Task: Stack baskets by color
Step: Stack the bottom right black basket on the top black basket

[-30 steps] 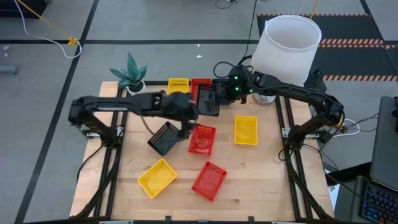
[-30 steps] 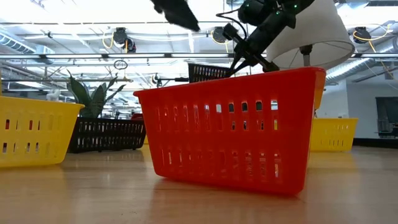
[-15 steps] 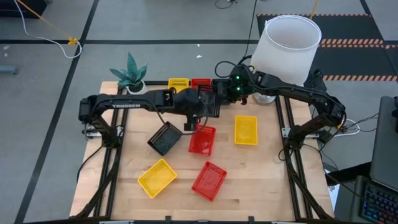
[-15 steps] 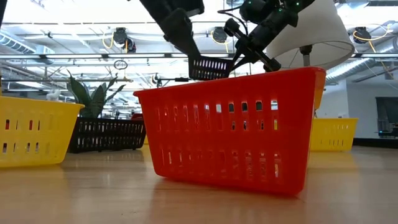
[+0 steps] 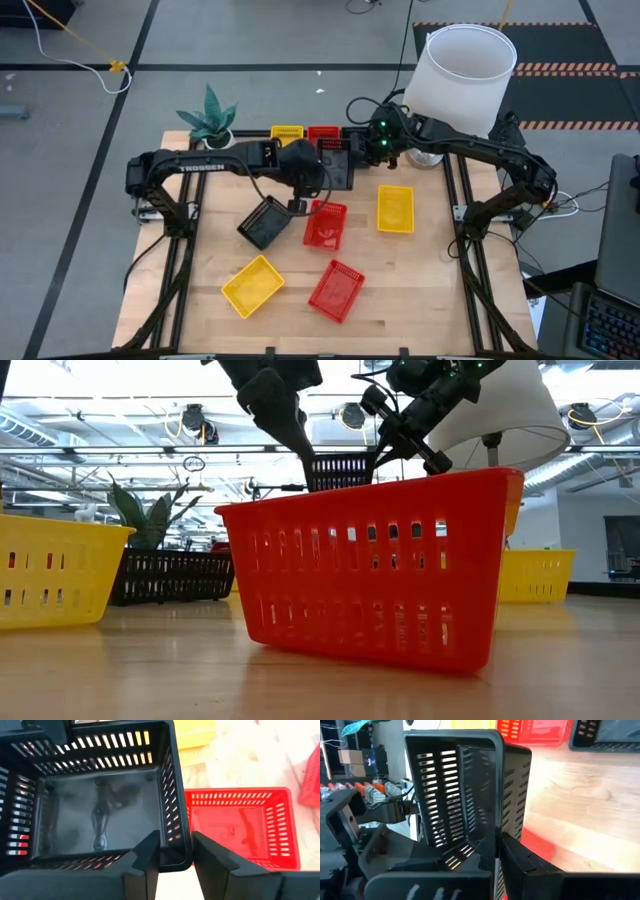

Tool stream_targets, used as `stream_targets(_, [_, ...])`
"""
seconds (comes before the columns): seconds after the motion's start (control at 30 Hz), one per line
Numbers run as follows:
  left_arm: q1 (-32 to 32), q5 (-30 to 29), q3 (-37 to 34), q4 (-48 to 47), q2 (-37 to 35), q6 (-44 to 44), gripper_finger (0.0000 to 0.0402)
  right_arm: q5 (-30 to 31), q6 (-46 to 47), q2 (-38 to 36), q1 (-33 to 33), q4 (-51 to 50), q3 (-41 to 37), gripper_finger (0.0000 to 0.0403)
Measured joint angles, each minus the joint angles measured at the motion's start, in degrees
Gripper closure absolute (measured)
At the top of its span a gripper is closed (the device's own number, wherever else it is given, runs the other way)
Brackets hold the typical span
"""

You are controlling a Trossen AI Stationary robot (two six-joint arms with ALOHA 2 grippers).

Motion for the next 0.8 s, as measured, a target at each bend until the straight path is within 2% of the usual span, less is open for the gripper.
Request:
stream_targets(0.13, [-0.42,-0.13,0.00,-0.28,0.00,-1.69,0.0283,-0.11,0.02,0.00,-0.06,-0.22,0.00,0.0399])
stream_targets(0.37, [-1.98,-4.18,0.00,-0.94,0.00,-2.85,0.0204,-0.14,0.07,0.00,-0.06,-0.20,0.00,0.0399])
stream_targets(0.47, [-2.39,-5.03,0.00,-0.61,0.00,-1.48,0.0191,-0.19,0.24,0.00,-0.09,-0.20,0.00,0.0399])
stream_targets(0.57, [-2.40,-6.29,0.00,-0.15,0.00,-0.41,0.0200,-1.27,0.61,0.00,-0.09,-0.06,0.00,0.0399])
stream_targets(0.8, [-1.88,-5.21,-0.02,1.48,0.00,4.51,0.0267,-2.99,2.03,0.00,-0.09,0.20,0.00,0.0399])
